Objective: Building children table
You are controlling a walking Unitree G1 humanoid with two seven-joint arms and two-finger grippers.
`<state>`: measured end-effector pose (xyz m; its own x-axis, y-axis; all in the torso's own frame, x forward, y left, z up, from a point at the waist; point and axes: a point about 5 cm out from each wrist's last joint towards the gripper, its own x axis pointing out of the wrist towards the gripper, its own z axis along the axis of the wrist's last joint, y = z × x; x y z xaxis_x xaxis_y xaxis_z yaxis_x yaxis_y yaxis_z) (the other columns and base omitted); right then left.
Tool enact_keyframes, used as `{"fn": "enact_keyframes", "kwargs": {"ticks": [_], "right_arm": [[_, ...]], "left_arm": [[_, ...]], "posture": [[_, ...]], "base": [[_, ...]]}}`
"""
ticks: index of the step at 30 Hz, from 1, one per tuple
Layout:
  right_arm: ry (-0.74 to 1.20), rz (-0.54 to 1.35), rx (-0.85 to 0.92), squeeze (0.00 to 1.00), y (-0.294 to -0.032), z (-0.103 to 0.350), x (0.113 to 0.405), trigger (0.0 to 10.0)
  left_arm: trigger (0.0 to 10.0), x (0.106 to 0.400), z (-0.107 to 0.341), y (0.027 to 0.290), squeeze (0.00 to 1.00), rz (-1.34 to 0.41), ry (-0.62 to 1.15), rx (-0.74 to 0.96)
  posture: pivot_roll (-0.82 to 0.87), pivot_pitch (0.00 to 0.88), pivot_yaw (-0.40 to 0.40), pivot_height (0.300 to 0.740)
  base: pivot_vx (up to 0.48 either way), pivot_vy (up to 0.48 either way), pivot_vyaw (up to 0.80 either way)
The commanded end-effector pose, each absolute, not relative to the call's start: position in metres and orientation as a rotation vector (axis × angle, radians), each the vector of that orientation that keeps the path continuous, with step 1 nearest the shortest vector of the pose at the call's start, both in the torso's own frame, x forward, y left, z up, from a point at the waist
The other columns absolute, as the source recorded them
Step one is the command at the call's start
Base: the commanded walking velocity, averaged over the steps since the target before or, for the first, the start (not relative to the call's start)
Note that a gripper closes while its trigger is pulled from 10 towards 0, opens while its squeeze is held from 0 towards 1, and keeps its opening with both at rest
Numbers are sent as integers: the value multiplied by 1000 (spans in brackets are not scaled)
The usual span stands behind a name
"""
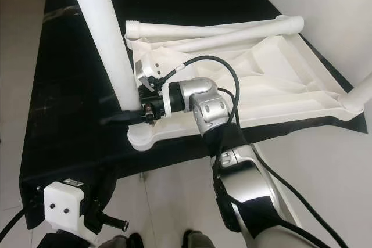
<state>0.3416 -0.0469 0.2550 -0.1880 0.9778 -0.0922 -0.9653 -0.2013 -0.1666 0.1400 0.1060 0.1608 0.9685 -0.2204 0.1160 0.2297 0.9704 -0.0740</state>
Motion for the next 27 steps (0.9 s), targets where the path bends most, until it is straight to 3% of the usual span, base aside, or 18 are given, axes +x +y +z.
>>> {"fn": "enact_keyframes", "kwargs": {"ticks": [1,6,11,13,14,15,19,25,26,27], "right_arm": [[-75,1787,-166,0,-46,247,338,0],[-114,1694,-160,0,-58,241,337,0],[-122,1470,-163,0,-68,228,333,0],[-68,823,-264,0,-71,198,334,0],[-68,823,-264,0,-71,198,334,0],[-41,663,-249,0,-69,185,317,0],[1,683,-162,0,-47,176,295,0],[-20,752,-142,0,-31,178,294,0],[-23,765,-131,0,-29,180,298,10000],[-23,765,-131,0,-29,180,298,10000]], "left_arm": [[10000,137,158,103,0,-233,-86,-93],[10000,138,157,103,0,-232,-85,-94],[10000,138,157,104,0,-232,-86,-95],[10000,138,157,106,0,-232,-88,-94],[10000,138,157,106,0,-232,-88,-94],[10000,139,157,106,0,-232,-89,-93],[10000,140,157,107,0,-228,-89,-88],[10000,142,155,107,0,-228,-88,-86],[10000,143,155,108,0,-224,-91,-84],[10000,143,155,108,0,-224,-91,-84]], "posture": [[0,241,-16,740],[-12,237,-15,740],[-23,238,-28,740],[-32,241,-34,740],[-32,241,-34,740],[-32,241,-27,740],[-44,224,-13,740],[-34,217,-19,740],[-31,215,-20,740],[-31,215,-20,740]], "base": [[0,0,0],[0,0,0],[0,0,0],[0,0,0],[0,0,0],[0,0,0],[0,0,0],[0,0,0],[0,0,0],[0,0,0]]}}
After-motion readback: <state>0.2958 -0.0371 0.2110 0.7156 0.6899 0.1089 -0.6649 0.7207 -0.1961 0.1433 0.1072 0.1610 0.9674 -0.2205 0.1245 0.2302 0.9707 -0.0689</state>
